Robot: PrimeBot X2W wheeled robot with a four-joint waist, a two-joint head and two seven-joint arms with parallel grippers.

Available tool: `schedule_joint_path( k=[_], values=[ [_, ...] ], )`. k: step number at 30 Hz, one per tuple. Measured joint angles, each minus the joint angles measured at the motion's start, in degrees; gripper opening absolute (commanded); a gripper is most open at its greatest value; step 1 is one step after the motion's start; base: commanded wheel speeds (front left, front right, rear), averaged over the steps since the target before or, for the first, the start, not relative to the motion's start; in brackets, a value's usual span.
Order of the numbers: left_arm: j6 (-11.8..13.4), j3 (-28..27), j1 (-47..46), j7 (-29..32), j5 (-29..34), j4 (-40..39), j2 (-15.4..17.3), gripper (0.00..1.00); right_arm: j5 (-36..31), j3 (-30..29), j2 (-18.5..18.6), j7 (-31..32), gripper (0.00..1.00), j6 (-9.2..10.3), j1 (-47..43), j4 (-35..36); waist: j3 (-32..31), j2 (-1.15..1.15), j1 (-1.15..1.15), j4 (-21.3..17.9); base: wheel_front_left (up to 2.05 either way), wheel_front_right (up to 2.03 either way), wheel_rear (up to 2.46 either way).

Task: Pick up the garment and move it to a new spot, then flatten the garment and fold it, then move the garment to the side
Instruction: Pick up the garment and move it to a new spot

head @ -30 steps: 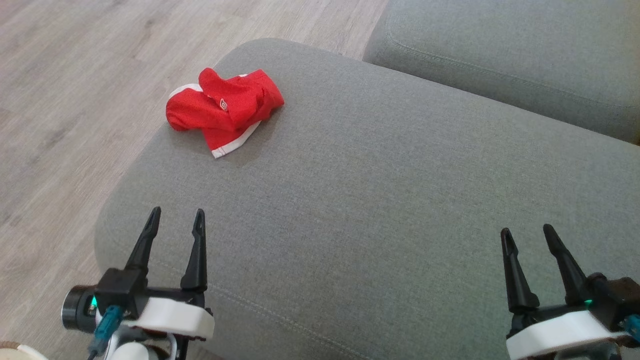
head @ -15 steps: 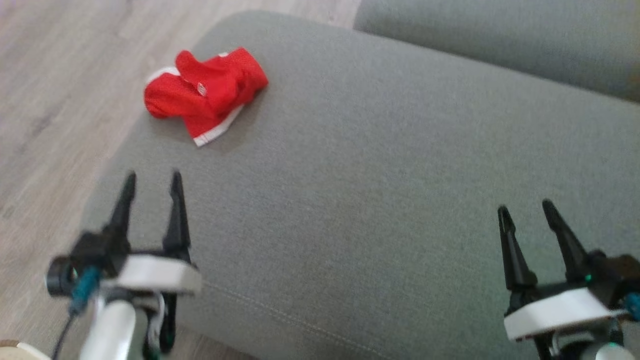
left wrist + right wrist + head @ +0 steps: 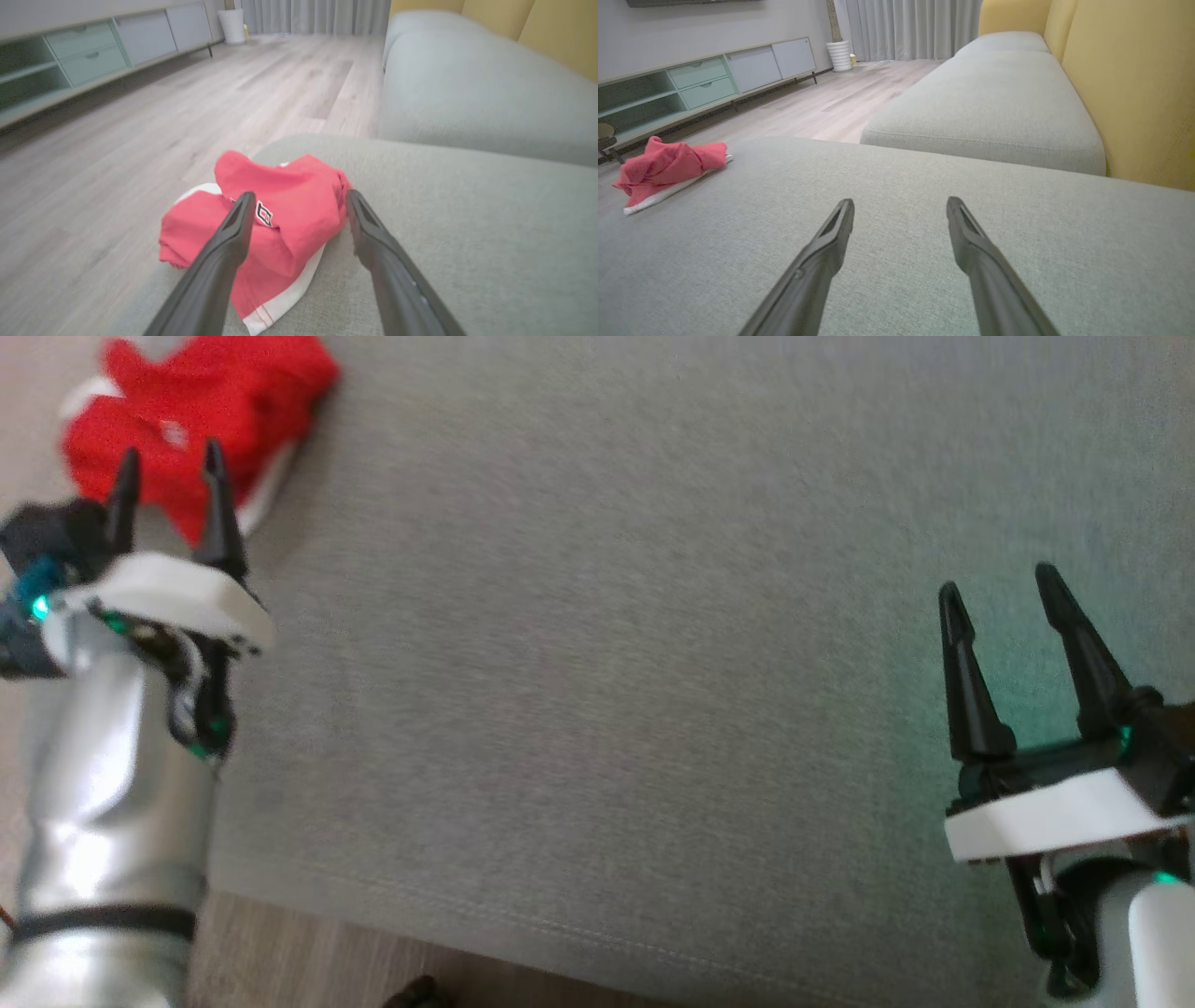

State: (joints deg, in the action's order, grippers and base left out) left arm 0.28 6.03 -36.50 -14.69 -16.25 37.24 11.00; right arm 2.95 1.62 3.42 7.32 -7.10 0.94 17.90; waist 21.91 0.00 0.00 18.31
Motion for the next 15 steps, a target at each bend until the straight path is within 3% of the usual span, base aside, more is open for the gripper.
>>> schedule_joint_path(
  k=[4, 8, 9, 10, 15],
  values=[
    [-1.83, -0.57, -7.79, 0.38, -0.10, 13.54, 1.78, 1.00, 0.00, 0.92, 0.10, -0.52, 1.00, 0.00, 2.26, -0.33, 3.92, 0.00, 0.00, -2.74, 0.00, 0.00, 0.00],
    [-1.80, -2.41, -12.80, 1.58, -1.77, 23.30, 3.61, 1.00, 0.01, 1.62, 0.13, -1.37, 1.00, 0.00, 3.76, -1.37, 6.33, 0.00, 0.00, -5.83, 0.00, 0.00, 0.00],
    [-1.81, -2.85, -13.61, 1.56, -2.01, 24.82, 4.10, 0.39, 0.02, 1.60, 0.13, -1.69, 1.00, 0.00, 3.93, -1.72, 6.77, 0.00, 0.01, -6.55, 0.00, 0.00, 0.00],
    [-1.81, -3.19, -14.21, 1.48, -2.21, 25.91, 4.59, 0.00, 0.03, 1.58, 0.13, -1.92, 1.00, 0.00, 4.16, -2.05, 7.10, 0.00, 0.01, -7.20, 0.00, 0.00, 0.00],
    [-1.20, -5.10, -15.01, 0.46, -2.55, 24.76, 6.32, 0.00, 0.14, 0.63, 0.09, -4.00, 1.00, 0.00, 4.57, -3.71, 6.87, 0.00, 0.01, -9.43, 0.00, 0.00, 0.00]
  ],
)
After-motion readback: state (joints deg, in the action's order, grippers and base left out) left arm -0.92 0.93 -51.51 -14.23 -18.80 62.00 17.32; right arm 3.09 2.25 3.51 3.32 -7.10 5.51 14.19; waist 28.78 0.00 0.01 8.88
